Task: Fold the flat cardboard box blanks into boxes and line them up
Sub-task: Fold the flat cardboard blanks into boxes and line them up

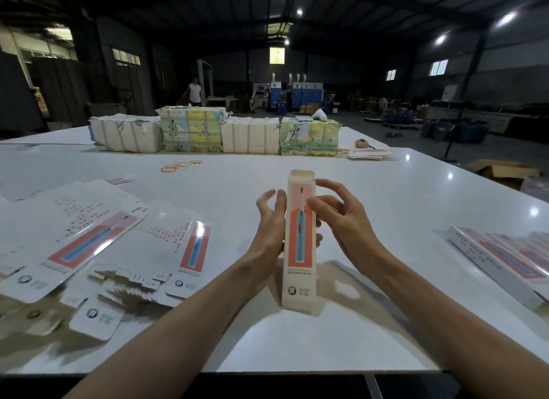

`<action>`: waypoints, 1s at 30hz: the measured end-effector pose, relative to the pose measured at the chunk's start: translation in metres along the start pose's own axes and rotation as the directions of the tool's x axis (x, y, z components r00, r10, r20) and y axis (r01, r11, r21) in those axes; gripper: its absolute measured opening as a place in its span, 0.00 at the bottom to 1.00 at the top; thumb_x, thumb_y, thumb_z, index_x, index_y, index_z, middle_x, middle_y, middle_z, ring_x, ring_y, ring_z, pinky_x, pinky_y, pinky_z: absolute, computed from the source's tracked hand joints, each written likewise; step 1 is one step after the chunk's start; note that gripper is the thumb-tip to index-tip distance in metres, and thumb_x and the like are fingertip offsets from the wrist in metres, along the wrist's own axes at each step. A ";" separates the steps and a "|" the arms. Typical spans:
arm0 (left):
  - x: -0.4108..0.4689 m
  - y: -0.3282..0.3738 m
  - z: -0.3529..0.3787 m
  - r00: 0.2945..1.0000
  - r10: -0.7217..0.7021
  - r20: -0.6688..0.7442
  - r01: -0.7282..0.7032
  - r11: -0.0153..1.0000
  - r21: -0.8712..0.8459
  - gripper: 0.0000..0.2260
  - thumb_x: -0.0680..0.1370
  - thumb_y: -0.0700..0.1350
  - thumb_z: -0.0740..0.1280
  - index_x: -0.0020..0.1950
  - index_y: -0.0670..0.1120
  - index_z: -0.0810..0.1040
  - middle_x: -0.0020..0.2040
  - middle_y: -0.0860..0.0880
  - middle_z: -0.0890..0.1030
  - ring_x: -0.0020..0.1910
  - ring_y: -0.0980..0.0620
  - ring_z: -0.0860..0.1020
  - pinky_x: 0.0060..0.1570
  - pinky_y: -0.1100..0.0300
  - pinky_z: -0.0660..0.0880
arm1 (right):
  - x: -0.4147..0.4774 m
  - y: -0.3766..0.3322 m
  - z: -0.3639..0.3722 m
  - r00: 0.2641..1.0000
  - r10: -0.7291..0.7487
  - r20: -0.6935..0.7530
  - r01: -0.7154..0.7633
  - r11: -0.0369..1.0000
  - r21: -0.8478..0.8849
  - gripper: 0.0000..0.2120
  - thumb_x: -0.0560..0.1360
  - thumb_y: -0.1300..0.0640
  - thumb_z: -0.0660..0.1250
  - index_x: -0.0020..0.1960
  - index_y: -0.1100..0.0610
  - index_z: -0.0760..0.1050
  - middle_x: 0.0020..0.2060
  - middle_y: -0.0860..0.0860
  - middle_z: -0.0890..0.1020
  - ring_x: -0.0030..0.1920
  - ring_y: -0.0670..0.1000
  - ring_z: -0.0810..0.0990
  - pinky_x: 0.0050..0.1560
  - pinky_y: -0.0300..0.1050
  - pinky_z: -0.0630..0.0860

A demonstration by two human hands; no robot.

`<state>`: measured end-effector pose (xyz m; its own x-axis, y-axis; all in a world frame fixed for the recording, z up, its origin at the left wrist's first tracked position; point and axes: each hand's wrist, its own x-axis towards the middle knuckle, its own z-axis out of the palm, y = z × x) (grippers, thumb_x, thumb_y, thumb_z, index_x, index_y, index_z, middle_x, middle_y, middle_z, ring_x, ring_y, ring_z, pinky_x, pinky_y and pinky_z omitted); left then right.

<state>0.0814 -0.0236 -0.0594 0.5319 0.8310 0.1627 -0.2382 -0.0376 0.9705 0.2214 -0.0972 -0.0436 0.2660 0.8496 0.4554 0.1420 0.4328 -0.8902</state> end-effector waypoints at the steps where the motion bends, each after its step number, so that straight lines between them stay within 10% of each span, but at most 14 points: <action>1: 0.000 0.000 -0.001 0.996 0.089 -0.016 -0.088 0.994 0.063 0.25 0.81 0.66 0.56 0.78 0.65 0.56 0.62 0.46 0.82 0.49 0.45 0.88 0.44 0.48 0.86 | 0.000 -0.001 -0.001 1.000 -0.004 -0.007 0.004 1.000 0.004 0.20 0.79 0.47 0.72 0.70 0.46 0.74 0.52 0.53 0.88 0.54 0.56 0.87 0.50 0.45 0.83; 8: -0.007 0.004 0.009 0.943 0.269 0.194 -0.309 0.927 0.212 0.39 0.74 0.57 0.75 0.73 0.76 0.53 0.67 0.64 0.71 0.57 0.65 0.82 0.41 0.63 0.82 | 0.004 -0.002 -0.011 1.000 -0.026 -0.014 0.026 0.999 -0.032 0.21 0.79 0.46 0.73 0.70 0.42 0.76 0.52 0.50 0.88 0.55 0.53 0.88 0.48 0.42 0.84; 12: -0.006 -0.002 0.006 0.968 0.139 0.210 -0.172 0.974 0.146 0.44 0.72 0.44 0.80 0.71 0.75 0.56 0.64 0.48 0.76 0.53 0.46 0.87 0.44 0.52 0.85 | 0.003 0.001 -0.015 0.999 -0.027 0.036 0.028 0.998 -0.050 0.18 0.80 0.48 0.73 0.68 0.47 0.77 0.49 0.54 0.86 0.54 0.55 0.88 0.49 0.44 0.84; 23: -0.008 -0.001 0.007 0.972 0.033 0.232 -0.097 0.958 0.269 0.42 0.74 0.42 0.77 0.74 0.69 0.55 0.60 0.47 0.78 0.44 0.44 0.88 0.40 0.57 0.84 | 0.011 0.004 -0.015 0.978 0.129 -0.163 -0.130 0.992 0.006 0.13 0.85 0.48 0.63 0.67 0.52 0.74 0.49 0.51 0.88 0.51 0.53 0.88 0.53 0.49 0.85; 30: -0.009 0.002 0.006 0.950 -0.025 0.310 -0.063 0.960 0.272 0.41 0.76 0.38 0.76 0.74 0.67 0.56 0.60 0.47 0.80 0.42 0.42 0.87 0.40 0.54 0.85 | 0.011 0.002 -0.023 0.991 -0.034 -0.131 0.009 0.982 -0.190 0.11 0.86 0.61 0.62 0.61 0.57 0.82 0.51 0.50 0.88 0.52 0.54 0.88 0.48 0.49 0.86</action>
<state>0.0811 -0.0351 -0.0580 0.7637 0.6184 0.1852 -0.0410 -0.2399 0.9699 0.2462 -0.0938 -0.0404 0.3839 0.7874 0.4823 0.3231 0.3748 -0.8690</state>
